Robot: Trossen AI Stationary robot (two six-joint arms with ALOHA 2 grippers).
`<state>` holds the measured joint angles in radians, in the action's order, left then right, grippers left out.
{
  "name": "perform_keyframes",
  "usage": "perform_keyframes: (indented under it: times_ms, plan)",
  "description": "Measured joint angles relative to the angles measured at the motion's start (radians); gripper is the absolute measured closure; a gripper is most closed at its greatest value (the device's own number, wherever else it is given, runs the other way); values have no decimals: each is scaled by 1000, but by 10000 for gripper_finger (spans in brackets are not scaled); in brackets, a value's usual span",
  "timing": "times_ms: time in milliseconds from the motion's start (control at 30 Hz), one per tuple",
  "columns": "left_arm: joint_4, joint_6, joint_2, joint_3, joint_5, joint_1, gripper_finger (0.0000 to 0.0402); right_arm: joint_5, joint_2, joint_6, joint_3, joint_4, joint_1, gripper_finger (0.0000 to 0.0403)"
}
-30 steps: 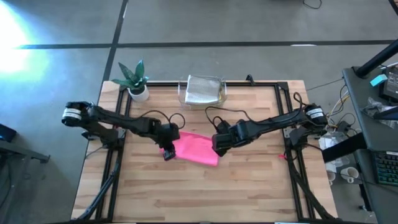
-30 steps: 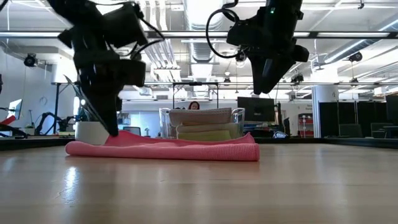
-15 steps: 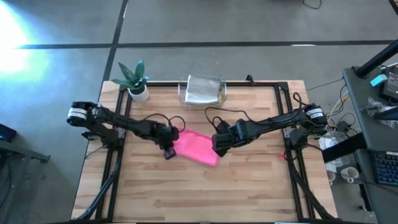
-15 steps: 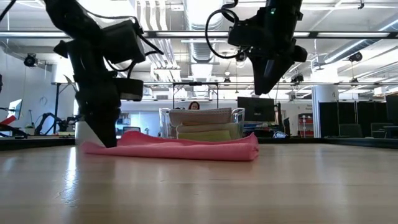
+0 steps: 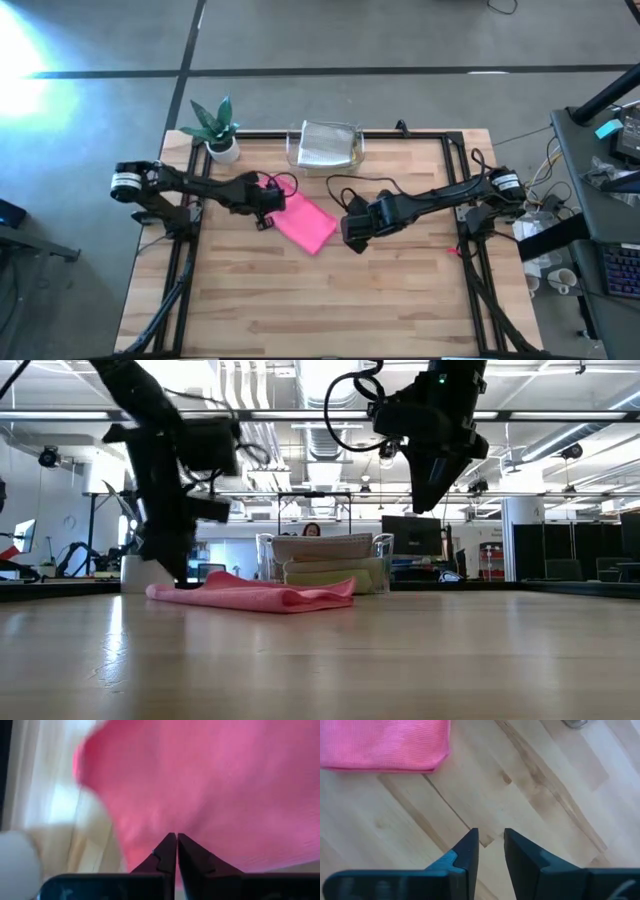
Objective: Fold microfiber towels
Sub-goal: Fold the pink microfiber cloth
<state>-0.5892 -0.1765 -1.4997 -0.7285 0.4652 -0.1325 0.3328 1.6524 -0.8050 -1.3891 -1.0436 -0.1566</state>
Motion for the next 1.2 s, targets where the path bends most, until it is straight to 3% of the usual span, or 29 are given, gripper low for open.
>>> perform_keyframes:
  times_ms: [133,267,400,833,1200]
  plan:
    - [59,-26,10,-64,-133,16,400,0,0,41,0,0,2,321]
    - [314,-27,8,-76,-352,37,400,0,0,61,0,-3,20,319]
    - [496,-53,-16,-73,-463,62,400,1,0,77,0,-8,38,324]
    - [574,-106,-193,-78,-487,150,400,9,0,194,2,-8,63,328]
    - [424,-69,-193,-72,-499,247,401,10,0,222,2,-2,82,331]
